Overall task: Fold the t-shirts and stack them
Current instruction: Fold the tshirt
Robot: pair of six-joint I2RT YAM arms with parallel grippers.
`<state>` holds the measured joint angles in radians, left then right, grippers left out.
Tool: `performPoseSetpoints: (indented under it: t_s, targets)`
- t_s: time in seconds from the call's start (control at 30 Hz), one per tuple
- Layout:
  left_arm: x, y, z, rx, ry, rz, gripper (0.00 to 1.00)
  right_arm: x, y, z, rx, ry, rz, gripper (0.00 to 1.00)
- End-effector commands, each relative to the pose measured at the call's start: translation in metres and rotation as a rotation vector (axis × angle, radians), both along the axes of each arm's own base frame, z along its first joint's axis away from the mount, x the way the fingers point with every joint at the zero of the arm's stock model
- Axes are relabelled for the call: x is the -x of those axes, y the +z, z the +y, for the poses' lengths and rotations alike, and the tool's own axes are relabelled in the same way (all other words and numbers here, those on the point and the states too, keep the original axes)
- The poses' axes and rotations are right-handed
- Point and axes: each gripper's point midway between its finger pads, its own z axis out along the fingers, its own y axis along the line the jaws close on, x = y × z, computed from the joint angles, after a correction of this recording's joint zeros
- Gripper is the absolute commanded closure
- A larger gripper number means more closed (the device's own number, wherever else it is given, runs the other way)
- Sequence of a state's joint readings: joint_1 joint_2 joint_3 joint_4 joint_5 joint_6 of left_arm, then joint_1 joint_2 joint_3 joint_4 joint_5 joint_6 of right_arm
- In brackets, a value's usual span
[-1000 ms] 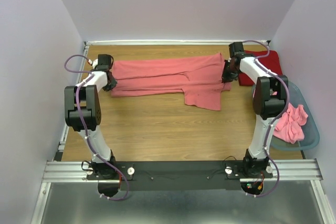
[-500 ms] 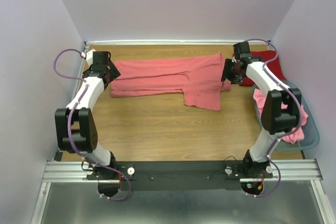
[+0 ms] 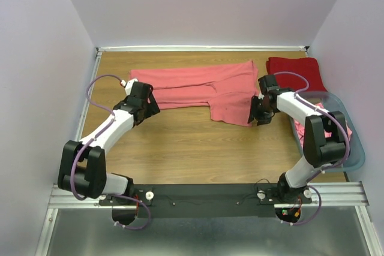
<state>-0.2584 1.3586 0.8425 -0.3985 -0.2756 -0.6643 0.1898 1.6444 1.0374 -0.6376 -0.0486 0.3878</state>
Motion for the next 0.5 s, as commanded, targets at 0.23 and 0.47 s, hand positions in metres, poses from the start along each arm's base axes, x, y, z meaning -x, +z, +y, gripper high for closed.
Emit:
performPoseSetpoints:
  t_s: [0.23, 0.47]
  targets:
    - [-0.013, 0.021, -0.094, 0.043, -0.225, -0.066, 0.16, 0.004, -0.024, 0.012, 0.012, -0.020, 0.008, 0.58]
    - [-0.022, 0.016, -0.182, 0.093, -0.437, -0.054, 0.18, 0.010, -0.034, 0.012, 0.027, -0.019, 0.031, 0.69]
